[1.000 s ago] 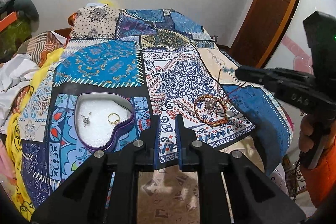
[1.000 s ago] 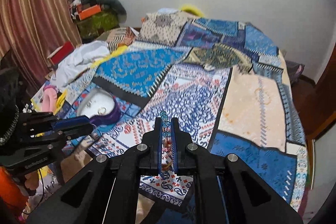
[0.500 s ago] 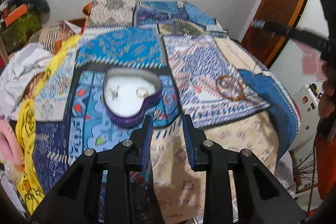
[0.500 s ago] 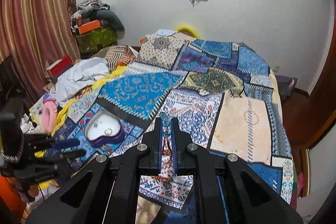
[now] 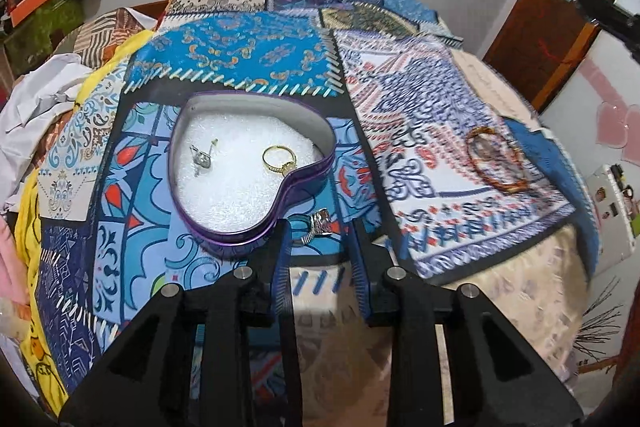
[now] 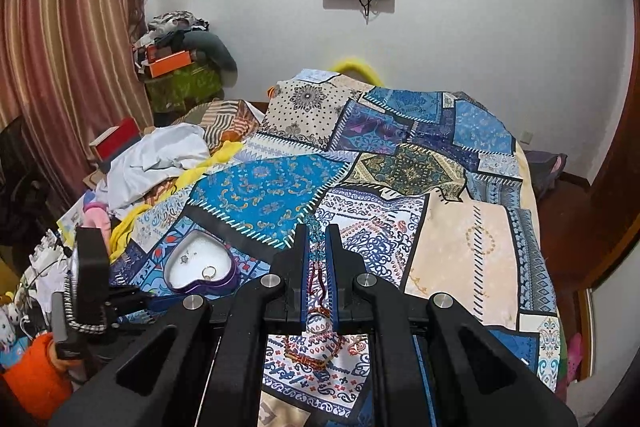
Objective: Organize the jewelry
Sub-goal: 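Carry the silver ring to the heart tin rim with the left tool, then lower the silver ring into the heart tin and open the left tool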
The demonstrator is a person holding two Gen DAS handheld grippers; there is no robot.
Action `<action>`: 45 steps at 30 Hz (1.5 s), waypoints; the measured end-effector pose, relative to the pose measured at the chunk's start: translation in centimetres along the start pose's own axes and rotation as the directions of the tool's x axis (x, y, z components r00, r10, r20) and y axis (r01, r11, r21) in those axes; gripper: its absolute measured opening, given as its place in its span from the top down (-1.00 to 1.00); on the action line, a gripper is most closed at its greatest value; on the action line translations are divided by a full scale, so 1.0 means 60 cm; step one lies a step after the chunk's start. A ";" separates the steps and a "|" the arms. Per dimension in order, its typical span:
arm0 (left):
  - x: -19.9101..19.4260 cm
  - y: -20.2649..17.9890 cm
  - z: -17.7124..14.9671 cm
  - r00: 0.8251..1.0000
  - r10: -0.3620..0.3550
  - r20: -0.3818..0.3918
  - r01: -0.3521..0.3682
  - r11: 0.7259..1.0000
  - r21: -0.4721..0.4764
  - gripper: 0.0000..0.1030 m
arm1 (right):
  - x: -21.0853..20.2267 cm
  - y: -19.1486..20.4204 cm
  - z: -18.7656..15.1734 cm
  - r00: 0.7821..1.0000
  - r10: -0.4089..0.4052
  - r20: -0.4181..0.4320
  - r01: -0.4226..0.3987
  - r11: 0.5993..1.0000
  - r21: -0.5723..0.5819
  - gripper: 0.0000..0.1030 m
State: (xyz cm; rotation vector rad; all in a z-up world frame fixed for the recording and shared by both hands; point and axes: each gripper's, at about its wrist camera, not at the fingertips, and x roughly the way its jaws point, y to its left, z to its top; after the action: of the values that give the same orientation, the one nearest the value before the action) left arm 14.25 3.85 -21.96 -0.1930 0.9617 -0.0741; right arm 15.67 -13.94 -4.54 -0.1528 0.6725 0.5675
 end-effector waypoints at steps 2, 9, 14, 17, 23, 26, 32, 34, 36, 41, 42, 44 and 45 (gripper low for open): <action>0.011 0.002 0.001 1.000 0.023 -0.002 -0.023 1.000 -0.005 0.45 | 0.005 0.000 -0.001 1.000 0.003 -0.005 -0.003 1.000 0.000 0.87; 0.026 0.014 0.010 1.000 0.016 0.012 -0.015 1.000 -0.020 0.45 | 0.022 0.009 -0.006 0.999 0.025 -0.027 -0.026 1.000 -0.013 0.87; 0.035 0.026 0.013 1.000 -0.013 0.022 0.014 0.998 -0.062 0.45 | 0.032 0.019 -0.005 0.998 0.046 -0.035 -0.047 0.999 -0.017 0.87; 0.035 0.029 0.015 1.000 -0.015 0.023 0.017 0.998 -0.068 0.47 | 0.037 0.028 -0.003 0.998 0.057 -0.040 -0.058 0.998 -0.024 0.87; 0.013 0.018 0.013 0.999 -0.021 0.031 0.023 0.998 -0.052 0.81 | 0.047 0.046 0.002 0.995 0.081 -0.054 -0.082 0.996 -0.032 0.87; 0.002 0.023 0.006 0.999 -0.018 0.036 0.020 0.999 -0.051 0.81 | 0.051 0.056 0.008 0.995 0.090 -0.053 -0.092 0.995 -0.037 0.87; -0.037 0.043 -0.005 0.998 -0.024 0.065 0.028 0.998 -0.062 0.81 | 0.060 0.085 0.016 0.992 0.113 -0.052 -0.116 0.992 -0.055 0.87; -0.053 0.046 -0.003 0.996 -0.017 0.085 0.022 0.998 -0.059 0.81 | 0.067 0.096 0.019 0.991 0.125 -0.056 -0.128 0.990 -0.061 0.87; -0.075 0.053 -0.001 0.993 -0.011 0.113 0.018 0.998 -0.059 0.81 | 0.075 0.105 0.022 0.989 0.137 -0.060 -0.140 0.988 -0.063 0.87; -0.121 0.071 0.014 0.984 0.001 0.177 0.010 0.998 -0.060 0.81 | 0.093 0.134 0.030 0.983 0.168 -0.066 -0.173 0.982 -0.073 0.87; -0.125 0.074 0.018 0.983 0.002 0.185 0.009 0.998 -0.060 0.81 | 0.096 0.140 0.032 0.982 0.175 -0.067 -0.180 0.981 -0.076 0.87; -0.131 0.078 0.026 0.980 0.003 0.197 0.008 0.999 -0.054 0.81 | 0.102 0.149 0.035 0.980 0.184 -0.069 -0.189 0.979 -0.080 0.87; -0.132 0.080 0.028 0.980 0.005 0.200 0.005 0.999 -0.051 0.81 | 0.106 0.155 0.038 0.979 0.190 -0.070 -0.196 0.977 -0.081 0.87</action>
State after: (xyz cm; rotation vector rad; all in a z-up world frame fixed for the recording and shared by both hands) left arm 11.00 9.93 -15.60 -0.2429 0.7637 -0.0297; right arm 15.92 -2.61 -6.35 -0.1884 0.7273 0.7823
